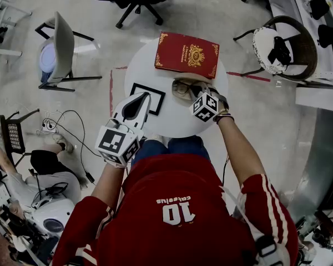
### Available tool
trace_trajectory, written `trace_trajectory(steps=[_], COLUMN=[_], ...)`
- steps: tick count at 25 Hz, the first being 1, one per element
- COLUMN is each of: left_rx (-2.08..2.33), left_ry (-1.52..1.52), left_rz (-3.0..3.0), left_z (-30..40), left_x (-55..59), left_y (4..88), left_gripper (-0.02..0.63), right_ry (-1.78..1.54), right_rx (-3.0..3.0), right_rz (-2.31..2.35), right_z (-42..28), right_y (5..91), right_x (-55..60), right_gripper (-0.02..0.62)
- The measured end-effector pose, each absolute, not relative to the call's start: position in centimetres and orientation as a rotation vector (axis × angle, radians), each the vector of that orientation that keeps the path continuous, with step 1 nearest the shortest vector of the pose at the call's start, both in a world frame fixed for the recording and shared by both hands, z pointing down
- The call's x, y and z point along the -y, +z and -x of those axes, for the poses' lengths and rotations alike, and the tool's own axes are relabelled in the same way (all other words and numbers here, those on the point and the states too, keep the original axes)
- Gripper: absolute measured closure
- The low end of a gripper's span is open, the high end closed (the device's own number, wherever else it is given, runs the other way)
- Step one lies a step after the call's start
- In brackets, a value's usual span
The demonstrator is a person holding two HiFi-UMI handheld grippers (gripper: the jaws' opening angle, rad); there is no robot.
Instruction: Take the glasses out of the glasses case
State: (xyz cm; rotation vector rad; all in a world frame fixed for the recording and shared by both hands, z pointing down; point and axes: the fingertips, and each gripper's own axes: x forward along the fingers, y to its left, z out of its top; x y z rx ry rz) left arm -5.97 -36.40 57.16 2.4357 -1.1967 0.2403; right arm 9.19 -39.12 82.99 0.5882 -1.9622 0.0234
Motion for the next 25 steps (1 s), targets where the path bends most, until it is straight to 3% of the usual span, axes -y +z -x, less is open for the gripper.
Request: trace_trajectory(steps=[25], left_rx=[1.161], left_ry=[0.148], left_rz=[-2.544], left_z=[7.9], left_x=[34.2], left_y=[53.7], left_gripper=[0.597], right_ry=[-0.061], right_rx=[1.952], right_rz=[-0.685], right_z=[-8.2], right_y=[76.7], right_x=[38.0], right_gripper=[0.569])
